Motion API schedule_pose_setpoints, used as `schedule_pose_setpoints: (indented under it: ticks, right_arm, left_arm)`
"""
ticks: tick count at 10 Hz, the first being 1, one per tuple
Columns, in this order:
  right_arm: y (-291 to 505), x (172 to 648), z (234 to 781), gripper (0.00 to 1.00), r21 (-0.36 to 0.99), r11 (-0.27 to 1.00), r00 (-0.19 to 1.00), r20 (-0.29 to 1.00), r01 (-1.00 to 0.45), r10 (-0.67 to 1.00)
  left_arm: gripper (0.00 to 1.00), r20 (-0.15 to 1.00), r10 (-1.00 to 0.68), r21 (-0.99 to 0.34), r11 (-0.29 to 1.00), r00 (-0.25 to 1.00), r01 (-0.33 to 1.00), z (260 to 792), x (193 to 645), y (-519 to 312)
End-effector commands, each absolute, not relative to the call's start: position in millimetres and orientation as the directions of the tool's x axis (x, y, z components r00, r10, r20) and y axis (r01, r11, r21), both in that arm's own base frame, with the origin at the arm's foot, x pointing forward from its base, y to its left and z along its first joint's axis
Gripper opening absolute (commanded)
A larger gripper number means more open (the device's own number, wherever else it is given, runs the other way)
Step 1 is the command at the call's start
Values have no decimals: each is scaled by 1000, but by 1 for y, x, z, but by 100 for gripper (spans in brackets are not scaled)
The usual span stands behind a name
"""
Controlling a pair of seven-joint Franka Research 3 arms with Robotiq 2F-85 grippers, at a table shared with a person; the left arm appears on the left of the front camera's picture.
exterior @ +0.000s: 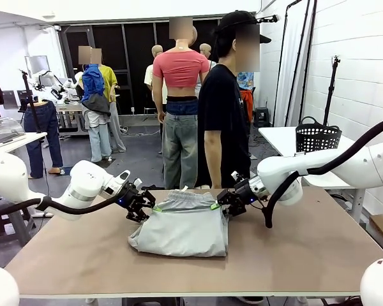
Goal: Fold the training pants.
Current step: Fold the Training pants in half.
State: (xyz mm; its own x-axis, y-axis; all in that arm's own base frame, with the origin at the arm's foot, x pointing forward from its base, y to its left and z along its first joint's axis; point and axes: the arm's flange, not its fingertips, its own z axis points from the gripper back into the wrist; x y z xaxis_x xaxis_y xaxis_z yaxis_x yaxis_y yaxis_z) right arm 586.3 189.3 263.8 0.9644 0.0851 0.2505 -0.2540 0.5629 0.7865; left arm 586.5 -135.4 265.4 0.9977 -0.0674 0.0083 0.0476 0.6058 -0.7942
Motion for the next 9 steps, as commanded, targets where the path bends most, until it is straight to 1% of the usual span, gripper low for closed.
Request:
schedule_pose_setpoints:
  ticks: [1,4,6,9]
  right_arm:
    - [179,580,265,100,732,641,965,259,-230,51]
    - [159,578,291,100,722,648,952,306,-241,13]
    - [152,576,305,100,744,615,943,332,-261,0]
    - [143,564,324,100,733,618,930,367,-286,-4]
  left_arm:
    - [100,-1,-46,-759,651,999,29,276,586,-133]
    - [100,82,-12,-763,643,997,71,308,579,-117]
    - [100,128,-18,-775,622,992,111,329,577,-110]
    - [100,170,-8,-770,623,985,138,350,564,-103]
